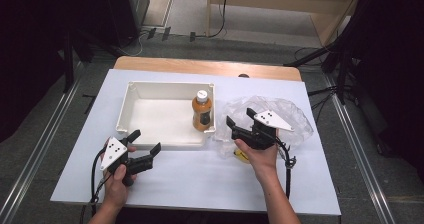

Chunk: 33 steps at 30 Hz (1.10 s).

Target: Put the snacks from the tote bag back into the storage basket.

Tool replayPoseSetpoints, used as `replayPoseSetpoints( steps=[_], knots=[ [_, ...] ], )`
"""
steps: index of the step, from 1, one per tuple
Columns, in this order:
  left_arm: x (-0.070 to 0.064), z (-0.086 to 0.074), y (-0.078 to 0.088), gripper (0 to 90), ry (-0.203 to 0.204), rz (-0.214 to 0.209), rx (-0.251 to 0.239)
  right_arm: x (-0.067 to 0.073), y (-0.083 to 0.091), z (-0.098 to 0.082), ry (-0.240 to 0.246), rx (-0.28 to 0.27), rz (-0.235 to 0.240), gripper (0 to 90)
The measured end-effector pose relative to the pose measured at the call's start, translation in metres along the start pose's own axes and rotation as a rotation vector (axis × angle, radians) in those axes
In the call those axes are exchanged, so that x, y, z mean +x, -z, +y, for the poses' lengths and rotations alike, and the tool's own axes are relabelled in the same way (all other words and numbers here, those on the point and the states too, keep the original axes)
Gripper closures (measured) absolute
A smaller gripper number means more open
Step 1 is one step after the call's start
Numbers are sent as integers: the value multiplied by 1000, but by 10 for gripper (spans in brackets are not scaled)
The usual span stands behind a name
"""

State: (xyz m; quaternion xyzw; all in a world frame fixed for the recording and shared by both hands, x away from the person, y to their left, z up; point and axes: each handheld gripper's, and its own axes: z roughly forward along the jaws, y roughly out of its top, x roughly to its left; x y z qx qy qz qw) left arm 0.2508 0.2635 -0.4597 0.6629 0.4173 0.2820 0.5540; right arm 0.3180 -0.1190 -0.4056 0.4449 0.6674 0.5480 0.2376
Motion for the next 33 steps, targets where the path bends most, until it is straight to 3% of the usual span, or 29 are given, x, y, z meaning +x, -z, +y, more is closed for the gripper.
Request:
replayPoseSetpoints(
  steps=[9,33],
  knots=[
    [0,0,0,140,-4,3,2,-8,13,-6,-13,-7,1,235],
    [0,0,0,140,-7,8,5,-36,41,-26,-25,-16,-71,238]
  ],
)
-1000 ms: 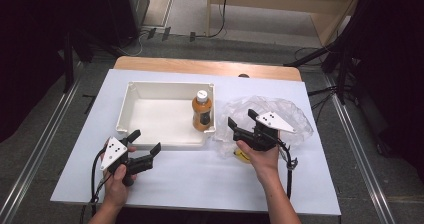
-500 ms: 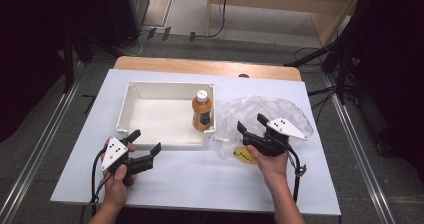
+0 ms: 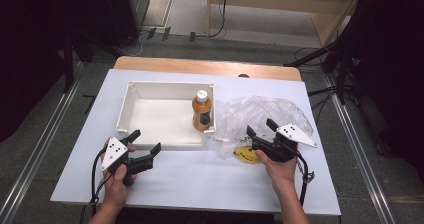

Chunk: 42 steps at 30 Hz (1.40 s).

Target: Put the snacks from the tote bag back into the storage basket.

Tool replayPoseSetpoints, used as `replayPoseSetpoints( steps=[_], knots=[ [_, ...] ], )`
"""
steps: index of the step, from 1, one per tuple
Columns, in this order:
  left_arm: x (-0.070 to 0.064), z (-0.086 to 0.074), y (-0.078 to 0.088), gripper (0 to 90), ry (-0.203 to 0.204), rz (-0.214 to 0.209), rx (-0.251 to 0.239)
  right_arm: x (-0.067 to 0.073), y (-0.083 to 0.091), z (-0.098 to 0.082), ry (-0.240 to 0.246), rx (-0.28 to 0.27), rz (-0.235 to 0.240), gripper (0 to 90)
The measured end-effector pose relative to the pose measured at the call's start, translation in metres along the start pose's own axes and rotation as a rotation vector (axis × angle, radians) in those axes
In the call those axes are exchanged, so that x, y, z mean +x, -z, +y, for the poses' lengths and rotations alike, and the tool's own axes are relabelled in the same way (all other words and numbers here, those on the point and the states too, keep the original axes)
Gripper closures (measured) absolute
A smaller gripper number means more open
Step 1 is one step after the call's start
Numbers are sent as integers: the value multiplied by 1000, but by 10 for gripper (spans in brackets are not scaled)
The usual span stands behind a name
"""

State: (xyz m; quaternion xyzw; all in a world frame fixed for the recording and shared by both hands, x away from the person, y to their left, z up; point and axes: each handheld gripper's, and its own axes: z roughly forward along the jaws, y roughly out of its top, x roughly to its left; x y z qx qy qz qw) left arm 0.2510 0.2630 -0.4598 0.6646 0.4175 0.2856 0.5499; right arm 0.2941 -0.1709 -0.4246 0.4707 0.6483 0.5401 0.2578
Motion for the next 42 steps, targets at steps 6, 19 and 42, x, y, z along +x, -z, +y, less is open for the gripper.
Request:
replayPoseSetpoints(
  steps=[6,19,42],
  knots=[
    [0,0,0,140,2,6,1,-6,7,-1,0,-4,-15,238],
    [0,0,0,140,2,7,2,-22,22,-9,4,6,-63,239],
    [0,0,0,139,2,14,7,-45,41,-20,8,19,-129,239]
  ],
)
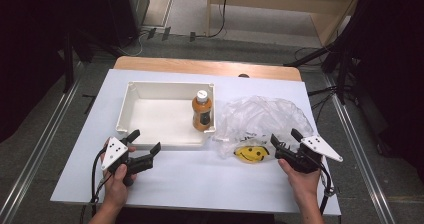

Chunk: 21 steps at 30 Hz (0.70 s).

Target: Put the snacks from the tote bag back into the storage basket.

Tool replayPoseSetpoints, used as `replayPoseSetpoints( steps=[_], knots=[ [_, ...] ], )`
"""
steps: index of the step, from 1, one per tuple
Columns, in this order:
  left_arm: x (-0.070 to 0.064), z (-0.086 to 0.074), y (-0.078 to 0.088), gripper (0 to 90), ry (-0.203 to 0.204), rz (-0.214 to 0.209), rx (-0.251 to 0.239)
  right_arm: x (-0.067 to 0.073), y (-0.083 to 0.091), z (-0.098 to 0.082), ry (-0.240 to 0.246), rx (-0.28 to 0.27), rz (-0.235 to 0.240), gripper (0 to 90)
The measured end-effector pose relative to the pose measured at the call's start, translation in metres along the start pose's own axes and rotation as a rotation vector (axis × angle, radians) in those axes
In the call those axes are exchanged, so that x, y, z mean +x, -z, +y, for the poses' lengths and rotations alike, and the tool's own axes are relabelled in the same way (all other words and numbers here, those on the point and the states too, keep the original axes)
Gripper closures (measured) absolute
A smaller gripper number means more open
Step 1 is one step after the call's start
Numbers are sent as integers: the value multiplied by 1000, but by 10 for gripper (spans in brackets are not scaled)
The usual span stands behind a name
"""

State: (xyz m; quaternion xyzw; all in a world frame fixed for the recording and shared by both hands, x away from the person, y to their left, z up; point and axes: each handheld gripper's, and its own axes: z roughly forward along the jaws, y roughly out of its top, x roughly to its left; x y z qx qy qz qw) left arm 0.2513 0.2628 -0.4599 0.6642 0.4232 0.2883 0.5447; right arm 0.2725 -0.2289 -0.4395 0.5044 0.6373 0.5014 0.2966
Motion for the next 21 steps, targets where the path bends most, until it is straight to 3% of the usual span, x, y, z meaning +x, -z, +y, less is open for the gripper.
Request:
replayPoseSetpoints(
  steps=[21],
  knots=[
    [0,0,0,139,0,-6,1,-17,18,-11,-11,5,-50,240]
  ],
)
